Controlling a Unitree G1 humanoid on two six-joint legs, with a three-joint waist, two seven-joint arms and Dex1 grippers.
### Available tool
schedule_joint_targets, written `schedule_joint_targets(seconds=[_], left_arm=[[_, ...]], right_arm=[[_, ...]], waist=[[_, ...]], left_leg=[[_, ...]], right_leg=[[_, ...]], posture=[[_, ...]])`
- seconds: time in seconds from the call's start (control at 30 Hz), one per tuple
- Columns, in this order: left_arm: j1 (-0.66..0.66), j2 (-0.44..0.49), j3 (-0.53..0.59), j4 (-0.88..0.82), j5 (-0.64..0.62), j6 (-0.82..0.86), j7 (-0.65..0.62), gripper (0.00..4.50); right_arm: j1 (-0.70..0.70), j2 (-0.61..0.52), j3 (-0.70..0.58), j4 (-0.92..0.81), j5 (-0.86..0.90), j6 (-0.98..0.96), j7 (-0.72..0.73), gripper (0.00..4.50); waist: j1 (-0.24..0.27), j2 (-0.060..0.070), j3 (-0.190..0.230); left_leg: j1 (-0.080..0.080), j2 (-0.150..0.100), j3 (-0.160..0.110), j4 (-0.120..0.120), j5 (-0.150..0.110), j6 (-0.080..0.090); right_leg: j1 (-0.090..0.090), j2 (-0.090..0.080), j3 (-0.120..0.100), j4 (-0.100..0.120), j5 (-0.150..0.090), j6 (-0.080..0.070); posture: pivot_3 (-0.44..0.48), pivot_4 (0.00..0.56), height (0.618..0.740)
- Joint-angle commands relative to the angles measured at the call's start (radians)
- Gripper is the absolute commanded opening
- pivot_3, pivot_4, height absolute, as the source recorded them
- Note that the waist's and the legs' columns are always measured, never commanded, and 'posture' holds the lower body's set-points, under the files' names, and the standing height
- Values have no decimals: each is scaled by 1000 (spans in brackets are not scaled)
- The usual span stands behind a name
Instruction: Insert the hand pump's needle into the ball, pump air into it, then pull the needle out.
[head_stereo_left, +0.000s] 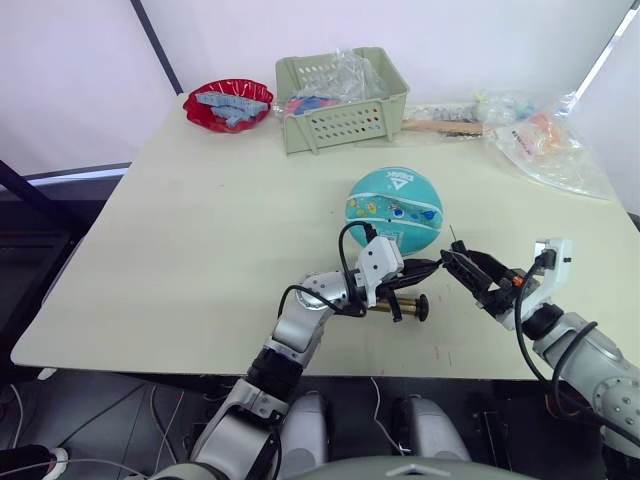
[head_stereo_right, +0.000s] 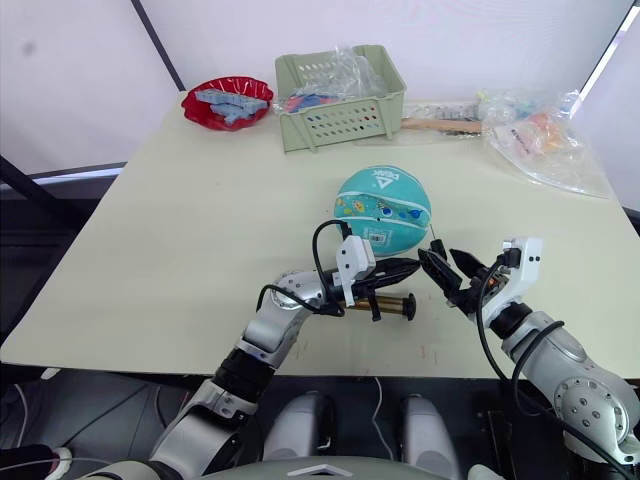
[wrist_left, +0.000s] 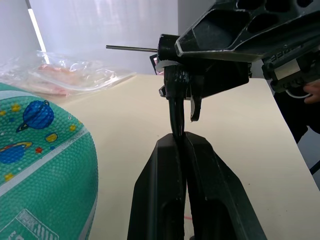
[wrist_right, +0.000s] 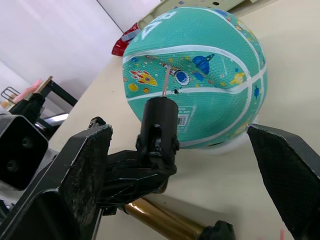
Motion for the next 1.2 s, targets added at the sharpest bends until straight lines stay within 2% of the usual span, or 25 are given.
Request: schedule_joint_targets(seconds=[0.03,0.07,0.13,0.17,0.27,0.7,0.87,0.97,1.03,1.2], left_arm=[[3,-9,-7,-31,-4,-23,2,0],[3,-8,-8,-31,-4,-24,2,0],[2,-7,-7,-25,-3,-27,1,0],[2,-6,-7,-22,-2,-29,0,0],[1,-4,-8,-12,0,-34,0,0],[-2,3,-4,4,-4,-46,-4,0],[-11,17,8,-13,-20,-41,-23,1945],[-27,39,32,-43,-40,-10,-34,3314],[-34,51,39,-57,-49,3,-40,4385],[-57,117,93,-159,-108,77,-71,4461]], right_arm=[[0,-6,-15,-17,-3,-20,21,3641],[0,-4,-15,-16,-6,-21,23,3023],[-1,-6,-14,-13,-10,-18,30,2446],[-1,-7,-14,-11,-13,-18,34,1773],[-5,-8,-18,-3,-24,-21,43,359],[-8,0,-16,-14,-46,-32,69,317],[6,-28,-20,-21,-76,-43,117,317],[13,-60,-28,-19,-107,-65,183,317],[17,-75,-30,-18,-111,-69,209,317],[52,-159,-44,-5,-190,-115,347,317]], waist=[[0,0,0],[0,0,0],[0,0,0],[0,0,0],[0,0,0],[0,0,0],[0,0,0],[0,0,0],[0,0,0],[0,0,0]], left_leg=[[0,0,0,0,0,0],[0,0,0,0,0,0],[0,0,-1,0,0,0],[0,0,-1,0,0,0],[0,0,-1,0,0,0],[0,0,-1,0,0,0],[0,0,-1,0,0,0],[0,0,-1,0,0,0],[0,0,-1,0,0,0],[0,0,-1,0,0,0]], right_leg=[[0,0,0,0,0,0],[0,0,0,0,0,0],[0,0,0,0,0,0],[0,0,0,0,0,0],[0,0,0,0,0,0],[0,0,0,0,0,0],[0,0,0,0,0,0],[0,0,0,0,0,0],[0,0,0,0,0,0],[0,0,0,0,0,0]], posture=[[0,150,738],[0,150,738],[0,150,738],[0,150,738],[0,150,738],[0,150,738],[0,150,738],[0,150,738],[0,150,738],[0,150,738]])
